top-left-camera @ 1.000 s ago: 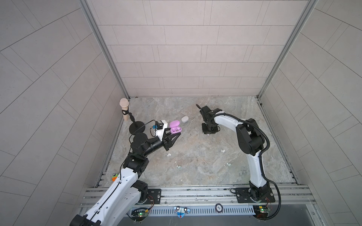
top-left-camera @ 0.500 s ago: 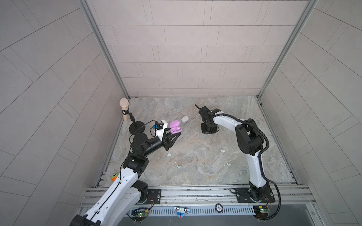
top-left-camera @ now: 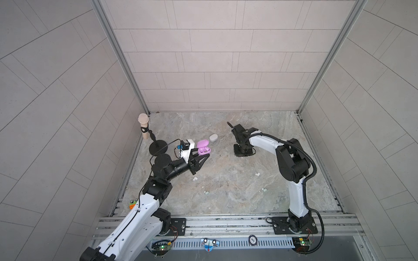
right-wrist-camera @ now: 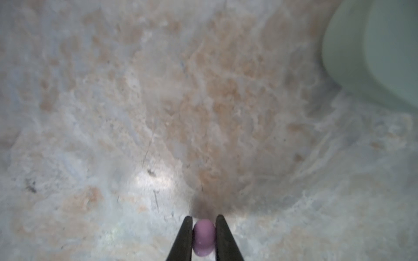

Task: Insert wireless bluetooth earbuds into charging case
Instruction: Pick up the wireless bluetooth earbud from the center of the table, then insert the wireless bluetooth earbud into the charging case.

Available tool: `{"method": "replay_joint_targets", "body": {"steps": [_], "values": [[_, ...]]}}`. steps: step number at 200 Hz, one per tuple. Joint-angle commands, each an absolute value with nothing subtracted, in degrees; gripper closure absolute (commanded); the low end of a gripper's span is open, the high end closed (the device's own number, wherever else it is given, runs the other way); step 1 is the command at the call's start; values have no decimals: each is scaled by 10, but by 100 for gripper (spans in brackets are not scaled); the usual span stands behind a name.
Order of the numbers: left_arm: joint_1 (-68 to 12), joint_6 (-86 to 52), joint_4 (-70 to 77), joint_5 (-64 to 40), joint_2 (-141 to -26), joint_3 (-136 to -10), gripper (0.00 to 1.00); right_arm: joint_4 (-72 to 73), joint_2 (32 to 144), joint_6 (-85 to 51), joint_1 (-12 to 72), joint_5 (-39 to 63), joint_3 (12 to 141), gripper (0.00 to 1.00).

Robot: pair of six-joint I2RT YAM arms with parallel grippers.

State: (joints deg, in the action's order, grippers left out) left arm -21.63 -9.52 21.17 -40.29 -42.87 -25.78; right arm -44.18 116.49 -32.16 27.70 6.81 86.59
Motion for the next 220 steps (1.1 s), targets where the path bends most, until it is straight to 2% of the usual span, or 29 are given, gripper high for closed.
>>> {"method": "replay_joint_targets", "body": {"steps": [1,42,82,121,163,220], "values": [[-240,-93,239,-394,-433,-262,78,-435,1086,-324,278,105,841,87],[-283,-104,277,-385,-455,-262,77,-445,943,-308,274,166,771,87],[-340,-100,317,-366,-481,-265,77,-506,808,-294,253,241,754,87],[-385,-82,358,-344,-533,-277,76,-490,704,-340,249,306,747,87],[-409,-67,400,-345,-601,-311,76,-413,632,-424,261,342,736,87],[-436,-46,419,-351,-659,-358,77,-293,600,-507,352,302,710,85]]}}
